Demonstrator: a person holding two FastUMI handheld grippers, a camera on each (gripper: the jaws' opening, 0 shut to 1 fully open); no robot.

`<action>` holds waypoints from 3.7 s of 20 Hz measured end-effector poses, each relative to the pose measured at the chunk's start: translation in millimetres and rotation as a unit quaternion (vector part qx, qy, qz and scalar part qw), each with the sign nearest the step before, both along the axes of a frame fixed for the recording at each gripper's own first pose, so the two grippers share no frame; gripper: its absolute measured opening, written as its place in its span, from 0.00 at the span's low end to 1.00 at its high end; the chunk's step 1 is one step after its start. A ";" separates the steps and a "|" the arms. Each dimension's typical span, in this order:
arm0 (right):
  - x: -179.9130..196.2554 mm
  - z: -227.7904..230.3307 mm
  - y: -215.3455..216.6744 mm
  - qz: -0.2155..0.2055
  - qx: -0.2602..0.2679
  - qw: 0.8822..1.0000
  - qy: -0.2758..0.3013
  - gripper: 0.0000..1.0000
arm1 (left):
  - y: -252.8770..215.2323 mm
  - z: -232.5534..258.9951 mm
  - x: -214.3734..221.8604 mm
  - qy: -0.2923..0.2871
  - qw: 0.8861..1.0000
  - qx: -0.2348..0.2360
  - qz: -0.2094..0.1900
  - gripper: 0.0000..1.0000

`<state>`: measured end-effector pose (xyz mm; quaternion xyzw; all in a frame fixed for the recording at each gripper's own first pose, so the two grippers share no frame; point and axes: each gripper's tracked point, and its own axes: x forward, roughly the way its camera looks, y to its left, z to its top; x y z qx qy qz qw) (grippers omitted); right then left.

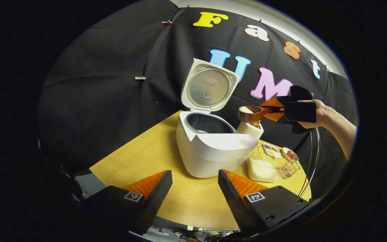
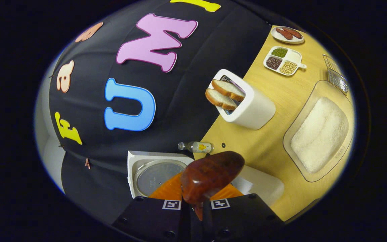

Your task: Close the left gripper, press the button to open the rice cooker; take a wooden spoon from the chopstick holder with the right hand, scoop a spoonful of rice and pour it into the rice cooker, then put the wooden spoon back into the chopstick holder.

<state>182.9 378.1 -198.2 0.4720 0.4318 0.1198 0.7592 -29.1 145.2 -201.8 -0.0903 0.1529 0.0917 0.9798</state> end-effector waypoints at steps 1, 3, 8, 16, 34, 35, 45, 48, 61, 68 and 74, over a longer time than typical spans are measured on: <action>-3.5 -0.9 15.5 0.011 -0.004 1.000 -0.005 0.18 | 2.4 -0.9 -2.3 0.002 1.000 0.000 0.003 0.95; -3.2 4.2 36.1 0.032 -0.014 0.999 -0.027 0.17 | 6.7 -2.7 -6.8 0.007 1.000 0.001 0.004 0.95; 2.4 18.0 81.2 0.095 -0.085 0.983 -0.131 0.17 | 16.6 -3.8 -8.2 0.017 1.000 0.008 0.000 0.95; 19.1 7.4 118.7 0.150 -0.165 0.937 -0.268 0.17 | 21.8 -3.5 -7.8 0.023 1.000 0.008 -0.006 0.95; 5.8 19.2 149.8 0.248 -0.272 0.803 -0.470 0.17 | 44.9 2.3 -2.1 0.023 0.999 0.024 0.012 0.95; -2.6 21.5 155.9 0.263 -0.269 0.788 -0.487 0.17 | 43.3 0.9 -2.7 0.024 0.999 0.023 0.011 0.95; -36.7 17.3 158.8 0.324 -0.269 0.745 -0.517 0.17 | 31.8 -0.4 -9.5 0.021 0.999 0.032 0.011 0.95; -26.4 44.3 148.6 0.286 -0.241 0.781 -0.500 0.17 | 25.3 -0.1 -12.8 0.017 0.999 0.024 0.013 0.95; 33.2 103.5 -58.6 0.123 -0.237 0.865 -0.426 0.17 | -45.3 13.5 -3.0 -0.001 0.999 0.030 -0.024 0.95; 83.4 104.8 -216.6 0.027 -0.261 0.887 -0.379 0.17 | -97.3 32.1 18.1 -0.024 0.999 0.019 -0.017 0.95; 105.4 68.2 -320.6 0.003 -0.294 0.895 -0.334 0.17 | -132.4 39.8 42.2 -0.020 1.000 0.015 -0.001 0.95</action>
